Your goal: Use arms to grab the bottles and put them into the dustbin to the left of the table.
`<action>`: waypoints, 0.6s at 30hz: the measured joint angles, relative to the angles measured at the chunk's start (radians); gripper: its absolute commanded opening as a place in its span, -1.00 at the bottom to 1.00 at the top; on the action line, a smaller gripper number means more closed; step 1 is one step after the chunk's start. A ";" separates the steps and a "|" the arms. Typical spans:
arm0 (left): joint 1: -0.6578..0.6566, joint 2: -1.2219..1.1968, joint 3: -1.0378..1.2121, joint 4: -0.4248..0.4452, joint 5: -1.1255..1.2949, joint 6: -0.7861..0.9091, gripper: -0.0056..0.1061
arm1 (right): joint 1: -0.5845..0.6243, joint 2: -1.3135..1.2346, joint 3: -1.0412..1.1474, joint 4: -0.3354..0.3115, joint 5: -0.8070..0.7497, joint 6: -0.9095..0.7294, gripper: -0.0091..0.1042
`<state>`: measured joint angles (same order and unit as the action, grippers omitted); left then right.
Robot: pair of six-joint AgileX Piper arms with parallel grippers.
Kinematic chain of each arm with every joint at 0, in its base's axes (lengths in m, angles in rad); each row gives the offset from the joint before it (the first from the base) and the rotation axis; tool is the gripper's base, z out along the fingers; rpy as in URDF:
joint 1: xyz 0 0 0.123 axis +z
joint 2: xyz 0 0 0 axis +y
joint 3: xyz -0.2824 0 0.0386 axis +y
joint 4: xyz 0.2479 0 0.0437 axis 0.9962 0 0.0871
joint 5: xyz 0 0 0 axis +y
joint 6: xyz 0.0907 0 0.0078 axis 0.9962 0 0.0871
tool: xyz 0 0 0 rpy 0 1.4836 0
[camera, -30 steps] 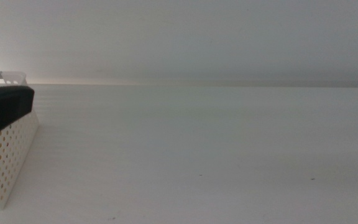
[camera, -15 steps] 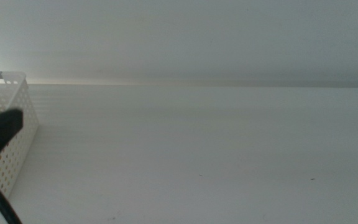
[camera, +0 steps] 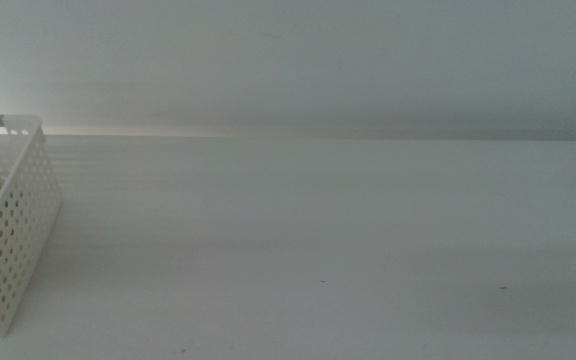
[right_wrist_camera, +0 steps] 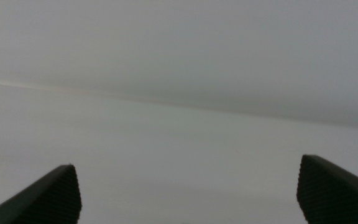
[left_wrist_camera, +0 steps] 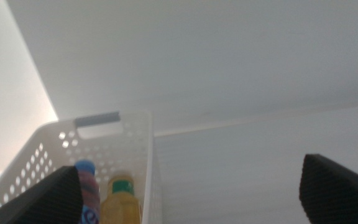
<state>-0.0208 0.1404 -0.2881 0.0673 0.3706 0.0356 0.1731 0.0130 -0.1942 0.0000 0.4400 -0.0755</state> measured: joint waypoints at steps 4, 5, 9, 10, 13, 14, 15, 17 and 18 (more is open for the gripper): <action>0.053 -0.076 0.103 -0.039 -0.035 0.000 0.78 | -0.124 -0.009 0.062 0.000 -0.002 0.002 0.80; 0.064 -0.096 0.127 -0.041 -0.038 -0.002 0.78 | -0.142 -0.009 0.074 0.000 -0.002 0.002 0.80; 0.082 -0.133 0.208 -0.047 -0.059 -0.002 0.78 | -0.164 -0.009 0.114 -0.014 -0.035 0.002 0.80; 0.082 -0.133 0.226 -0.050 -0.068 -0.002 0.78 | -0.164 -0.009 0.128 -0.017 -0.064 0.002 0.80; 0.082 -0.135 0.274 -0.050 -0.103 -0.002 0.78 | -0.164 -0.009 0.177 -0.028 -0.177 0.002 0.80; 0.082 -0.135 0.281 -0.052 -0.118 -0.002 0.78 | -0.164 -0.009 0.186 -0.030 -0.212 0.002 0.80; 0.082 -0.135 0.283 -0.054 -0.127 -0.002 0.78 | -0.164 -0.009 0.188 -0.031 -0.235 0.002 0.80; 0.082 -0.135 0.285 -0.054 -0.128 -0.002 0.78 | -0.164 -0.009 0.188 -0.041 -0.265 0.002 0.80; 0.082 -0.135 0.285 -0.055 -0.128 -0.002 0.78 | -0.164 -0.009 0.188 -0.044 -0.270 0.002 0.80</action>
<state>0.0610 0.0052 -0.0035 0.0122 0.2422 0.0340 0.0089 0.0035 -0.0061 -0.0444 0.1696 -0.0736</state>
